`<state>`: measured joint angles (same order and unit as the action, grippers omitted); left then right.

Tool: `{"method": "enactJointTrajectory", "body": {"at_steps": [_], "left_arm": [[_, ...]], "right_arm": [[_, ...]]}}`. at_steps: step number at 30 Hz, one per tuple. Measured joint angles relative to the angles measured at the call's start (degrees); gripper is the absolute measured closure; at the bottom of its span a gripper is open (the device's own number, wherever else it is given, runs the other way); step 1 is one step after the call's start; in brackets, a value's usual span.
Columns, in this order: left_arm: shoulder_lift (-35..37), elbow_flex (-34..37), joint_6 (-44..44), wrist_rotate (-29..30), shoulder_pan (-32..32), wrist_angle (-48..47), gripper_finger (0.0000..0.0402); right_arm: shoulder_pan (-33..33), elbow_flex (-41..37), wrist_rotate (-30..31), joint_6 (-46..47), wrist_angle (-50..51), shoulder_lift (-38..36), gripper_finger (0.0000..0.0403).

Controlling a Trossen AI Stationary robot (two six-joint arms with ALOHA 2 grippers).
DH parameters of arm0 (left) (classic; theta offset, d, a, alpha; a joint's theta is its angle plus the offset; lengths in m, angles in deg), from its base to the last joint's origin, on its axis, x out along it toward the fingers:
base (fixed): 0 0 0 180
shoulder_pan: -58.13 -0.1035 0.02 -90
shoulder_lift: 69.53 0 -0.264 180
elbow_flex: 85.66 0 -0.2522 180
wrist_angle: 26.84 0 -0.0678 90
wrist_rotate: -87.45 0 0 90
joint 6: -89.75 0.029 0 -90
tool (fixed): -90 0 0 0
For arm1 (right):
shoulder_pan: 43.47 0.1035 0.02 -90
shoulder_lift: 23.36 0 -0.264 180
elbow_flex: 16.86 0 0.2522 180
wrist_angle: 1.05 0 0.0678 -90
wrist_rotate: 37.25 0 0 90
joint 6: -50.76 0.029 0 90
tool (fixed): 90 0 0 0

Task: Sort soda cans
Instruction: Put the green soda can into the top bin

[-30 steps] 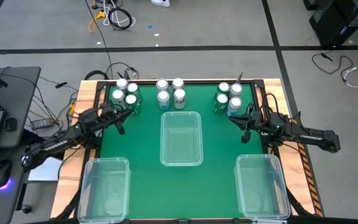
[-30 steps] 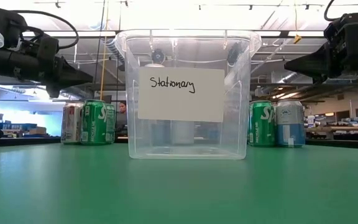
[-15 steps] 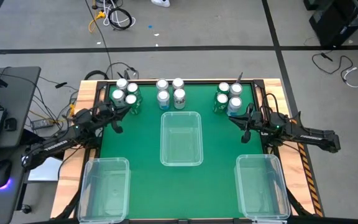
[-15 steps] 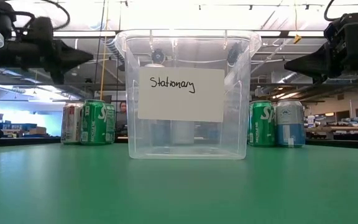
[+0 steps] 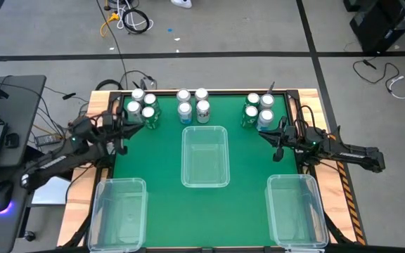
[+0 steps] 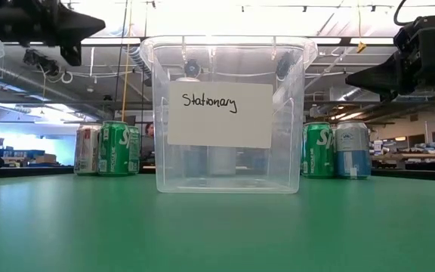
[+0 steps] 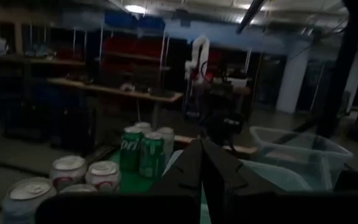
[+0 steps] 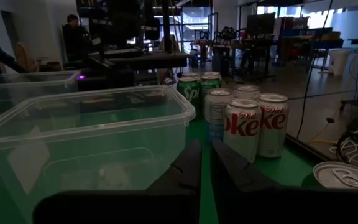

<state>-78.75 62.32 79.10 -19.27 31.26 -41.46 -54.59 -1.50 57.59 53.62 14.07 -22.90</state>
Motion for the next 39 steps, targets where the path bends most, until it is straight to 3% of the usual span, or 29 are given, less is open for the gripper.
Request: {"method": "enactJointTrajectory", "body": {"at_steps": [14, 24, 32, 39], "left_arm": [[-30.5, -17.4, 4.1, -2.9, 0.0, -9.3, 0.0389], [-50.2, -40.2, 12.2, 7.2, 0.0, -37.6, 0.0389], [-61.7, -52.9, 13.5, 8.3, 0.0, -47.1, 0.0389], [-70.3, -59.5, 13.5, 12.3, 0.0, -53.6, 0.0370]], "right_arm": [[0.0, 0.0, 0.0, 0.0, 0.0, 0.0, 0.0380], [0.0, 0.0, 0.0, 0.0, 0.0, 0.0, 0.0380], [0.0, 0.0, 0.0, 0.0, 0.0, 0.0, 0.0380], [0.0, 0.0, 0.0, 0.0, 0.0, 0.0, 0.0380]]}}
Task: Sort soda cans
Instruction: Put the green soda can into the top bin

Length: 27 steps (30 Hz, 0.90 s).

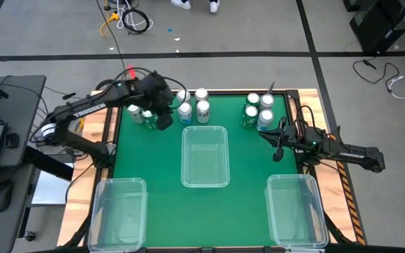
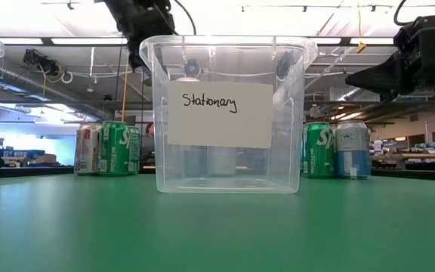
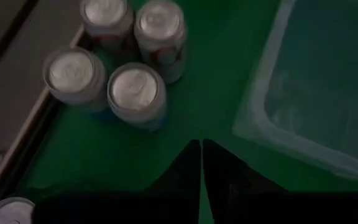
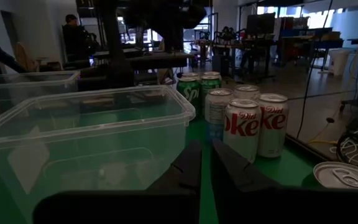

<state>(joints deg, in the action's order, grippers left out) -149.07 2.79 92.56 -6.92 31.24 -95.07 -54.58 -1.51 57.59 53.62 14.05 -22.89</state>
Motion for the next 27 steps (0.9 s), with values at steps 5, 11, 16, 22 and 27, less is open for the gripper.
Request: {"method": "enactJointTrajectory", "body": {"at_steps": [5, 11, 16, 22, 27], "left_arm": [[-4.7, -3.9, -0.7, -0.3, 0.0, -7.1, 0.0326], [-6.2, -6.3, -3.8, 4.1, -0.1, -15.9, 0.0263], [-6.2, -6.3, -9.2, 10.4, -1.1, -21.5, 0.0214], [-6.2, -6.3, -9.4, 13.7, -4.6, -22.5, 0.0172], [-7.1, -6.3, -9.1, 13.5, -8.6, -23.9, 0.0162]], "right_arm": [[0.0, 0.0, 0.0, 0.0, 0.0, 0.0, 0.0380], [0.0, 0.0, 0.0, 0.0, 0.0, 0.0, 0.0380], [0.0, 0.0, 0.0, 0.0, 0.0, 0.0, 0.0380], [0.0, 0.0, 0.0, 0.0, 0.0, 0.0, 0.0380], [0.0, 0.0, 0.0, 0.0, 0.0, 0.0, 0.0380]]}}
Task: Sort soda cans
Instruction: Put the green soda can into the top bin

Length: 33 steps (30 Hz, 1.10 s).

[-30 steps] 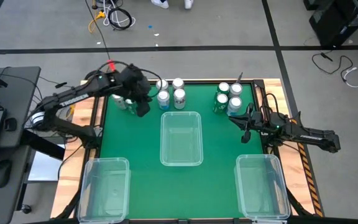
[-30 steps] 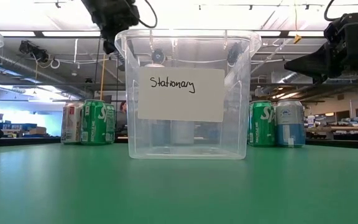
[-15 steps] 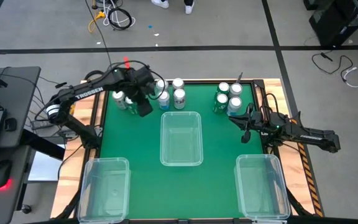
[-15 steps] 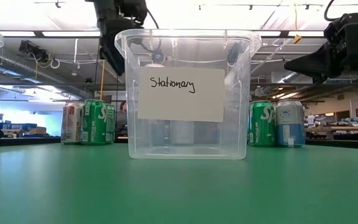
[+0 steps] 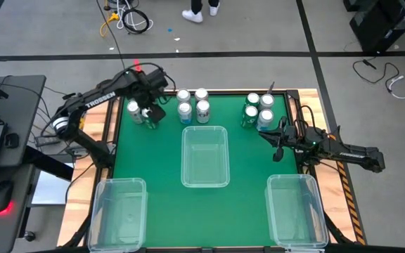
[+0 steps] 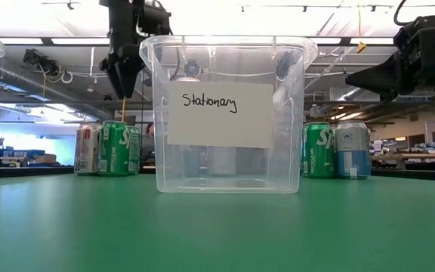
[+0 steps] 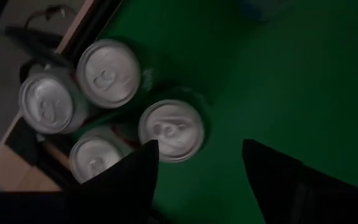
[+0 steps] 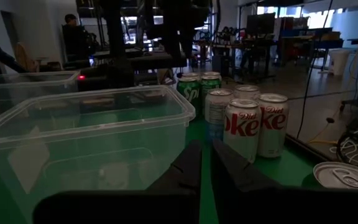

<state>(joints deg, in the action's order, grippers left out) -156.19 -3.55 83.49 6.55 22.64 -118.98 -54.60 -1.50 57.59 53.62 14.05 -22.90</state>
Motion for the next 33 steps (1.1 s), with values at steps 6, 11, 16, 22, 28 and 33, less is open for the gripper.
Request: {"method": "enactJointTrajectory", "body": {"at_steps": [6, 11, 16, 22, 28, 33], "left_arm": [[-2.7, 0.0, 2.8, -0.3, -3.9, -0.9, 0.0162], [-5.3, 0.0, 4.8, -0.4, -5.6, -1.0, 0.0162], [-6.8, 0.0, 6.1, -0.9, -6.6, -1.5, 0.0162], [-8.3, 0.0, 6.1, -3.9, -7.2, -1.8, 0.0162], [-9.7, 0.0, 6.2, -5.9, -7.2, -2.5, 0.0162], [-10.2, 0.0, 6.6, -6.3, -7.2, -2.7, 0.0156]], "right_arm": [[0.0, 0.0, 0.0, 0.0, 0.0, 0.0, 0.0380], [0.0, 0.0, 0.0, 0.0, 0.0, 0.0, 0.0380], [0.0, 0.0, 0.0, 0.0, 0.0, 0.0, 0.0380], [0.0, 0.0, 0.0, 0.0, 0.0, 0.0, 0.0380], [0.0, 0.0, 0.0, 0.0, 0.0, 0.0, 0.0380], [0.0, 0.0, 0.0, 0.0, 0.0, 0.0, 0.0380]]}}
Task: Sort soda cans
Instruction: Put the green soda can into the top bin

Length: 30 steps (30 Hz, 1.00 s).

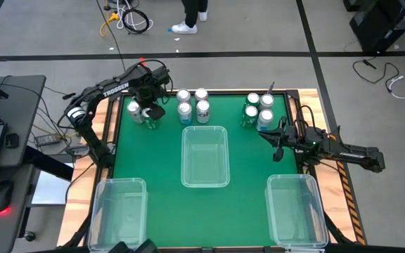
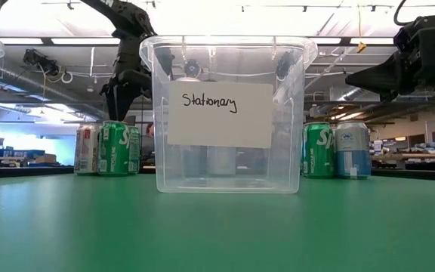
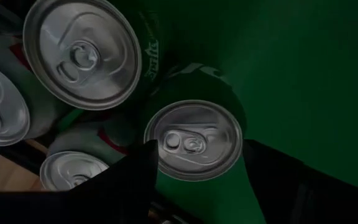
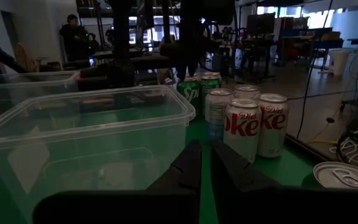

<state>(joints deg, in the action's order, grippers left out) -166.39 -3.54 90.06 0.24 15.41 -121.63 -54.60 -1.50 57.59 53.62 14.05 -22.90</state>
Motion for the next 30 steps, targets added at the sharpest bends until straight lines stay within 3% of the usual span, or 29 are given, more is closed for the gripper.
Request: {"method": "enactJointTrajectory", "body": {"at_steps": [11, 30], "left_arm": [[0.0, 0.0, 0.4, 2.2, 0.0, -0.1, 0.0092], [-2.0, 0.0, 0.5, 1.4, 0.0, 0.3, 0.0090]], "right_arm": [[0.0, 0.0, 0.0, 0.0, 0.0, 0.0, 0.0380], [0.0, 0.0, 0.0, 0.0, 0.0, 0.0, 0.0380]]}}
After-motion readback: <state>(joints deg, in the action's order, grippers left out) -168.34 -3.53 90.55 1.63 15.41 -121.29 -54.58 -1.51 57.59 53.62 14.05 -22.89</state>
